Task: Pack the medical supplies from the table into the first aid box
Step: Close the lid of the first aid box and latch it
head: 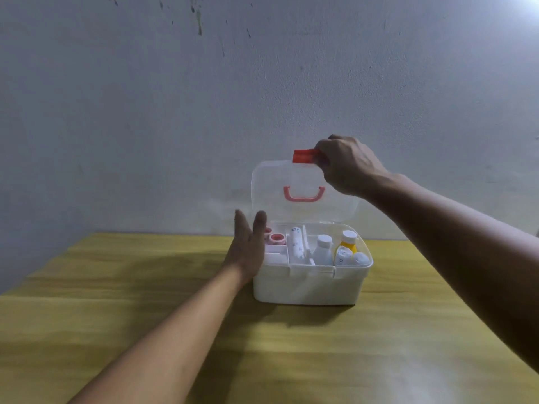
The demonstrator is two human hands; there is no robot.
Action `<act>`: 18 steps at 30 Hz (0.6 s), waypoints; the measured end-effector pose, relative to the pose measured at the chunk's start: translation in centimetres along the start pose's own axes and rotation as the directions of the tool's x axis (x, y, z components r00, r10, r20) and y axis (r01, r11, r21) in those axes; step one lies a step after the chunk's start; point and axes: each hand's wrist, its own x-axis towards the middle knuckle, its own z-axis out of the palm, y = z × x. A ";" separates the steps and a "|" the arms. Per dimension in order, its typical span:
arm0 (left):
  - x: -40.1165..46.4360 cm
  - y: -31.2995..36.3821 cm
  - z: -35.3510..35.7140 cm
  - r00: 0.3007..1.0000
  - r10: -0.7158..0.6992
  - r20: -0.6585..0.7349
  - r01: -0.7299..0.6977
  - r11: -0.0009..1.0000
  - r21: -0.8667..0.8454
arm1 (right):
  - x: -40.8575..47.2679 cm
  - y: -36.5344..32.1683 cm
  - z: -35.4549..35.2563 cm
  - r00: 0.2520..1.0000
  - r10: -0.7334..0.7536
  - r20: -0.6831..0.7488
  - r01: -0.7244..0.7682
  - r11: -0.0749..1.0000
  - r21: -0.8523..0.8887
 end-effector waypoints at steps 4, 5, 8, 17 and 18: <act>-0.5 0.7 -0.8 0.977 0.025 -0.213 -0.058 0.987 -0.150 | -4.3 -1.2 -2.9 0.991 -0.067 0.116 0.058 0.995 0.077; -0.6 0.9 -1.0 0.966 0.061 -0.251 -0.092 0.989 -0.112 | -5.4 -1.6 -3.3 0.986 -0.082 0.145 0.067 0.992 0.103; -1.8 2.5 -1.4 0.932 0.233 -0.279 -0.219 0.972 0.079 | -8.6 -2.5 -3.3 0.973 -0.085 0.214 0.043 0.980 0.196; -4.1 3.5 -1.7 0.946 0.278 0.167 -0.325 0.792 0.517 | -13.5 -3.1 -2.7 0.916 -0.047 0.398 -0.061 0.965 0.254; -4.2 3.3 -1.7 0.947 0.273 0.167 -0.320 0.792 0.520 | -13.6 -3.1 -2.8 0.907 -0.021 0.420 -0.107 0.954 0.279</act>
